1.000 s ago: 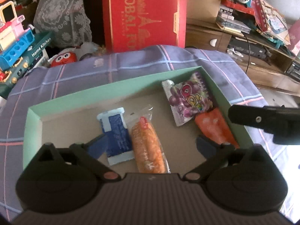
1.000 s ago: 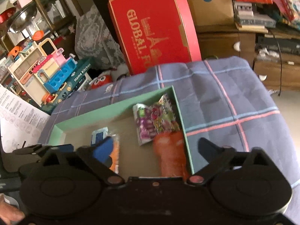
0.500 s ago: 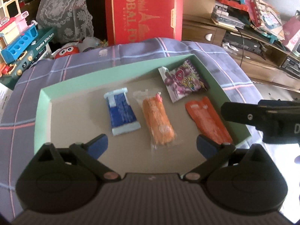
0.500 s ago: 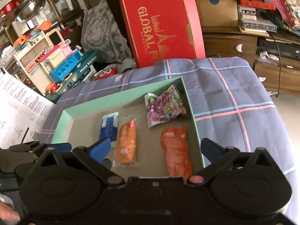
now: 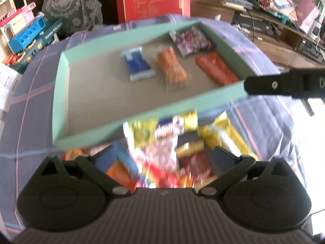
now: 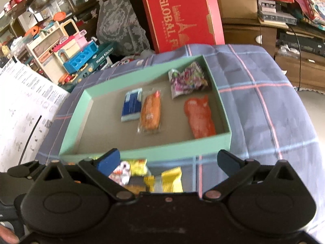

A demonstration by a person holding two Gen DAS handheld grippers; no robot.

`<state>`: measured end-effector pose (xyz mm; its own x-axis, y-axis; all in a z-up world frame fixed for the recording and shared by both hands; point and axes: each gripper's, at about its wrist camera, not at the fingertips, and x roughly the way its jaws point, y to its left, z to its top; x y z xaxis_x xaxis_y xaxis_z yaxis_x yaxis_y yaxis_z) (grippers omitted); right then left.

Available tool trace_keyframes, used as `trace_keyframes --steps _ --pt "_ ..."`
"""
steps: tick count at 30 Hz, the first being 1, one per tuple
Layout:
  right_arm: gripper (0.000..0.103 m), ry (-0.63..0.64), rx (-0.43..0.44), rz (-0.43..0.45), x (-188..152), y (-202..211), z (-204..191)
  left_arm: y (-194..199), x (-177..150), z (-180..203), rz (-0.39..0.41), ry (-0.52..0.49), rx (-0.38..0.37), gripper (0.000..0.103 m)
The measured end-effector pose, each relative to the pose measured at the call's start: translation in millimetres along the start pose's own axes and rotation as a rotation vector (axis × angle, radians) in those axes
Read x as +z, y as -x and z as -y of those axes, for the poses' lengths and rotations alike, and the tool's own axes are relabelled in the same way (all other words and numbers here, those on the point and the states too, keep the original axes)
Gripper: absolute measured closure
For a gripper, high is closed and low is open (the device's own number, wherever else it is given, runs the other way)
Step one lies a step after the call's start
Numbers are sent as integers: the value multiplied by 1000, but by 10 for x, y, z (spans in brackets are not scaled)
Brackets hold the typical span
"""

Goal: Organize snacks
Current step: 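Grasp the rainbow candy bag with the left tool while the right tool grasps the yellow bar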

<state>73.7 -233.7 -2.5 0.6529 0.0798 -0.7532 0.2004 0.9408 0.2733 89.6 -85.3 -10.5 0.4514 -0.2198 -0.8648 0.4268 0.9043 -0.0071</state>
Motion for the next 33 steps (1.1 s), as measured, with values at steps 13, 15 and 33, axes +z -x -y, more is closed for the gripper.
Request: trace_keyframes --steps 13,15,33 --pt "0 -43 -3 -114 -635 -212 52 -90 -518 17 -63 -18 0 0" --pt "0 -35 -7 -120 -680 -252 39 -110 -547 15 -59 -22 8 0" --pt "18 98 -41 -119 -904 -502 -177 -50 -671 99 23 -83 35 57"
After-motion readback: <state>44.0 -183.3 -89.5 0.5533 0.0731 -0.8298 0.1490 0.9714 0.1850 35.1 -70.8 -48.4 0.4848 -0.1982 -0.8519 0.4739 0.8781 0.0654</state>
